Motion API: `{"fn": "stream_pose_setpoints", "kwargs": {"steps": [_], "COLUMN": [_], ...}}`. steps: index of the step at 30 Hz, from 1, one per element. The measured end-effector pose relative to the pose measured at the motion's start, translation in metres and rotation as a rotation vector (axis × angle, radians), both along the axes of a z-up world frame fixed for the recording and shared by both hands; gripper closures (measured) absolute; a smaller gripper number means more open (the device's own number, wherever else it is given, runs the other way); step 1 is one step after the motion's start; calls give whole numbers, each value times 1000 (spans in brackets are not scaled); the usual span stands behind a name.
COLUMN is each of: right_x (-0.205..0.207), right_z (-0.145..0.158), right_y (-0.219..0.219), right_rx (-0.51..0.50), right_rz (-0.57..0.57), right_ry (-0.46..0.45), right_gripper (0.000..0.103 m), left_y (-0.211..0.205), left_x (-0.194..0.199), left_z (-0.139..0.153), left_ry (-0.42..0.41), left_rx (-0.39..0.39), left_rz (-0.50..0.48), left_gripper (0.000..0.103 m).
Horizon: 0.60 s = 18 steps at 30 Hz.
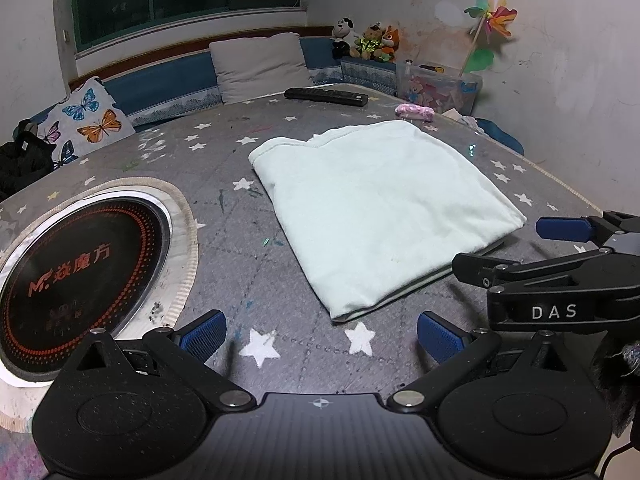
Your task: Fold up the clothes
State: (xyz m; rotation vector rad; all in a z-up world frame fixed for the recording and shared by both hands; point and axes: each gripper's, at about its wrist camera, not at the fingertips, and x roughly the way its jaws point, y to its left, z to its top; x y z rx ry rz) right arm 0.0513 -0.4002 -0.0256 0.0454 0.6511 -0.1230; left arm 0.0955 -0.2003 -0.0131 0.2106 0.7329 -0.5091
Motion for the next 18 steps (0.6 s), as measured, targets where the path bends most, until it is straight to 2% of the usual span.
{"fn": "stream_pose_setpoints", "kwargs": {"steps": [18], "right_x": [-2], "right_z": [0], "right_y": [-2], "right_rx": [4], "right_rz": [-9], "right_ry": [-8], "right_gripper": [0], "left_y": [-2], "left_x": [-2], "left_z": [2], "left_ry": [-9], "left_rx": [-6], "left_rz": [-7], "left_gripper": [0]}}
